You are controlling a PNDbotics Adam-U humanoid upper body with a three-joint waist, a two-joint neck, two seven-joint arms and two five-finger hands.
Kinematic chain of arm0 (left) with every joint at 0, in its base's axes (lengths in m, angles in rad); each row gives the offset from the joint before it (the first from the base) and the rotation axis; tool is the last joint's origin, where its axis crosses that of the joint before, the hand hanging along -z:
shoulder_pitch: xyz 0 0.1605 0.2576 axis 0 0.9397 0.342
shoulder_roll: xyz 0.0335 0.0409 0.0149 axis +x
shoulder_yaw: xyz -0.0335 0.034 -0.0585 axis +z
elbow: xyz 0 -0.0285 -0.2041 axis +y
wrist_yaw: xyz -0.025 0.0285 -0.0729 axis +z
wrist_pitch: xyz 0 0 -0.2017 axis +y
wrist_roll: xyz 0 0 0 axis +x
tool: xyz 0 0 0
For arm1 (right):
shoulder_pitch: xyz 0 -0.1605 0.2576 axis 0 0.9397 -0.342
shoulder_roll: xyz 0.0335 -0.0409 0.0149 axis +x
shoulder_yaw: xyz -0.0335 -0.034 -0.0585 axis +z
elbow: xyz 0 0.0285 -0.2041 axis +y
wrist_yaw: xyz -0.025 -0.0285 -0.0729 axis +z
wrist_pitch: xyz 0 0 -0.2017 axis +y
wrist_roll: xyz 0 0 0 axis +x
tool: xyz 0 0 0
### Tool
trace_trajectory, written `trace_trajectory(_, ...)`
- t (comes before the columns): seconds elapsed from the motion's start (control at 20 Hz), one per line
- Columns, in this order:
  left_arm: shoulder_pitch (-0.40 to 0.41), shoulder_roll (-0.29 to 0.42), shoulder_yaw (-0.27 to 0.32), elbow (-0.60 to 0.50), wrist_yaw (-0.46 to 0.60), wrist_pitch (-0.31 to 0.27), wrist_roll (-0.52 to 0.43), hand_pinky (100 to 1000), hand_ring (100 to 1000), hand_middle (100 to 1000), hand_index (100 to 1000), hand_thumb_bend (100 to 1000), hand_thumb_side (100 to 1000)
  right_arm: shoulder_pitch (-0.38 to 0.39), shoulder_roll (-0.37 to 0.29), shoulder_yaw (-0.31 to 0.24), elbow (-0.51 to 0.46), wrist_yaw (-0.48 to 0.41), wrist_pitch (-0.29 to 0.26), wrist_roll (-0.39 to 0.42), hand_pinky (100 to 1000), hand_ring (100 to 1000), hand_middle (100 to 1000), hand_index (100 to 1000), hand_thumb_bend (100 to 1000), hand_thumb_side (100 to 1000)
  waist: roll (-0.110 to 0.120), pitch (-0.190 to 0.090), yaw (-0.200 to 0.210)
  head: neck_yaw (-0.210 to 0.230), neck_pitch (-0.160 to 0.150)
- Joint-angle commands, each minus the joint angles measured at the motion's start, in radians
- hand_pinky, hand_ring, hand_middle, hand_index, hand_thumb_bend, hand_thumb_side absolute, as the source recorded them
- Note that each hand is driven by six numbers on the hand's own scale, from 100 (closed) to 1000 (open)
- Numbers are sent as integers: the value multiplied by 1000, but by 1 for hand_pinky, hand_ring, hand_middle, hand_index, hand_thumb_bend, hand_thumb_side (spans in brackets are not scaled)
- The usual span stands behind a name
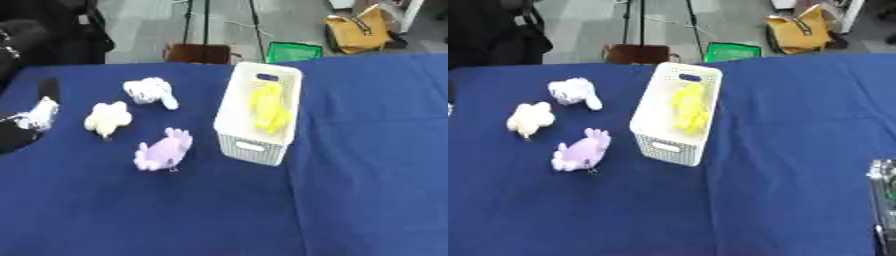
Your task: Pick up objects on the table and place them in the box.
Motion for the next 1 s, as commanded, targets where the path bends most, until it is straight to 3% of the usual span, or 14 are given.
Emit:
trace_trajectory(0.05,-18,57,-5,-11,-23,10,-122,845,914,930,1000,100,883,-7,-23,3,-16,-5,-3,3,818,834,669,772,100,924,1,-17,-1,6,-1)
trace_trajectory(0.3,-22,68,-20,16,-13,17,-177,895,952,955,1000,100,895,-6,-22,4,-16,-8,-4,6,818,834,669,770,100,923,3,-17,-3,8,-4)
trace_trajectory(0.35,-24,64,-26,45,10,29,-189,961,989,999,1000,109,934,-6,-22,5,-16,-8,-4,6,818,834,669,770,100,920,4,-16,-4,10,-5)
trace_trajectory(0.4,-33,63,-32,78,47,43,-202,961,989,999,1000,109,934,-5,-21,6,-16,-9,-4,7,818,834,669,770,100,920,4,-16,-5,11,-5)
trace_trajectory(0.45,-45,61,-36,122,87,72,-219,966,993,1000,1000,338,957,-5,-21,6,-16,-10,-4,8,817,834,669,768,100,919,5,-16,-5,12,-6)
trace_trajectory(0.6,-78,60,-48,197,167,154,-256,963,990,999,1000,377,959,-4,-21,7,-16,-12,-4,10,817,834,669,768,100,919,5,-16,-7,14,-6)
trace_trajectory(0.65,-89,58,-49,222,175,192,-259,944,975,979,1000,542,877,-4,-21,8,-16,-13,-4,10,818,834,669,766,100,921,5,-15,-9,15,-7)
trace_trajectory(0.8,-118,48,-70,270,189,264,-258,947,977,979,1000,538,846,-4,-21,8,-16,-15,-5,11,817,834,669,765,100,919,4,-14,-13,18,-9)
trace_trajectory(1.0,-144,31,-79,316,235,278,-226,956,978,975,1000,517,850,-2,-19,9,-16,-17,-4,12,817,835,668,764,100,917,4,-14,-15,19,-11)
